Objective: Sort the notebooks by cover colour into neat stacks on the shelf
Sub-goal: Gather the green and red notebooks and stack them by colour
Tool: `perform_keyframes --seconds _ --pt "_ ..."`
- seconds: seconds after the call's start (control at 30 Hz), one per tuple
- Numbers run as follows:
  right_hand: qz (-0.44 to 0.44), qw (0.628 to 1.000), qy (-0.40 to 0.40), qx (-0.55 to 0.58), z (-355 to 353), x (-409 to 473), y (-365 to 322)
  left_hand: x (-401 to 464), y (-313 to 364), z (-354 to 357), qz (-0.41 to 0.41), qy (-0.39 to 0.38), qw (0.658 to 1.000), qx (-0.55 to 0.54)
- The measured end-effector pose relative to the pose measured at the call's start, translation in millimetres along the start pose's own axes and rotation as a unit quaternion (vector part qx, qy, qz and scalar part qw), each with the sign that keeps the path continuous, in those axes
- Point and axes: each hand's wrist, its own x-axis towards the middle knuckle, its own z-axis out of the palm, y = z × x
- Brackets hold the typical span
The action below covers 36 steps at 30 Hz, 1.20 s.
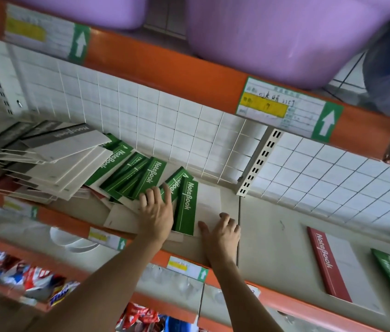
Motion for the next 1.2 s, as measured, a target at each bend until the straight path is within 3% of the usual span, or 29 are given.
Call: perform_keyframes --seconds 0.1,0.2,0.37,0.5,0.83,0.97,1.07,1.2 --pt "0.013 1.000 -0.005 0.027 -3.2 -0.5 0.7 -0.8 3.7 -3.7 0.017 0.019 0.999 0.029" --pt "0.035 0.999 -0.023 -0.014 -8.9 1.1 -4.0 -0.3 2.9 -6.8 0.028 0.023 0.999 0.020" --pt "0.133 0.985 -0.085 -0.076 -13.2 14.6 -27.2 3.2 3.9 0.4 -0.025 0.078 0.996 -0.039" --pt "0.162 0.976 -0.125 -0.073 -14.6 35.0 -22.3 3.3 0.0 8.0 -0.037 0.070 0.995 -0.064" --pt "0.140 0.978 -0.146 0.050 -17.1 34.5 -5.1 6.2 -3.9 3.4 -0.002 0.025 0.993 -0.117" --pt "0.172 0.922 -0.203 0.279 -35.1 42.2 15.9 1.5 -4.3 -4.7 0.073 -0.025 0.988 -0.133" --pt "0.203 0.874 -0.224 0.381 -61.6 43.6 34.9 -2.0 14.7 -28.0 0.088 -0.082 0.977 -0.174" --pt "0.201 0.894 -0.145 0.372 -107.1 43.8 47.9 13.6 55.2 -62.5 0.051 -0.108 0.977 -0.179"
